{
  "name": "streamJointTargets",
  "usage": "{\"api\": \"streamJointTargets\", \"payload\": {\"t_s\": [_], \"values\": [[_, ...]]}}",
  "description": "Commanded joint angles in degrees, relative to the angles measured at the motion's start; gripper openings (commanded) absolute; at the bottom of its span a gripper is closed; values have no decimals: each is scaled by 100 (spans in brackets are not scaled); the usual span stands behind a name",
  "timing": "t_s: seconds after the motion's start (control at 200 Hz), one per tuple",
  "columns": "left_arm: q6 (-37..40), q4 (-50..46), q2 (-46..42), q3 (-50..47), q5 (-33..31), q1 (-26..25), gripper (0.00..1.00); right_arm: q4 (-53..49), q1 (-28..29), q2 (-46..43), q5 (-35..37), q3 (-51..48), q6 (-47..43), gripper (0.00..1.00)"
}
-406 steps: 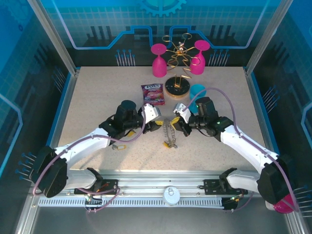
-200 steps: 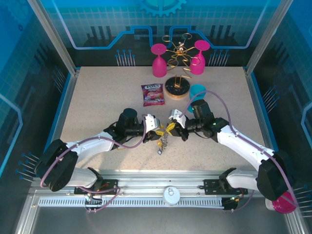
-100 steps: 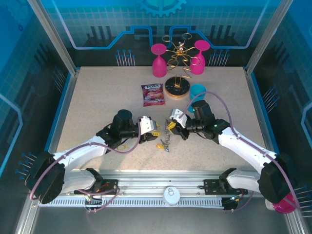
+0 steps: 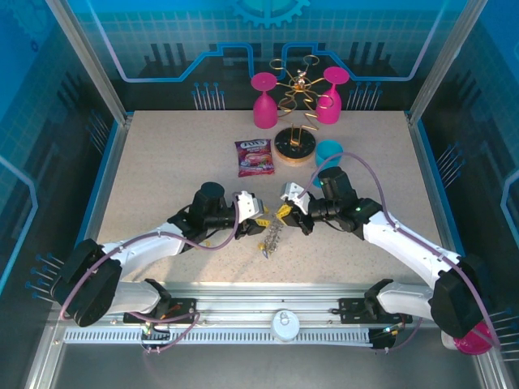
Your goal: Put the keys on the keyring
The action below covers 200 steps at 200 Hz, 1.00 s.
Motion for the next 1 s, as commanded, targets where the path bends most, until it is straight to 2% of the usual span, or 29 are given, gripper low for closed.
{"api": "streamJointTargets", "payload": {"t_s": [0.0,0.51,0.795,0.996], "values": [[-143,321,76,28,257,27,34,63,84,-47,-253,-11,-130,0],[-167,312,117,34,444,25,31,-73,172,24,-190,61,-209,0],[-194,311,126,45,623,28,25,-52,211,36,-256,75,-210,0],[-252,359,141,43,716,31,24,51,255,107,-270,86,-209,0]]}}
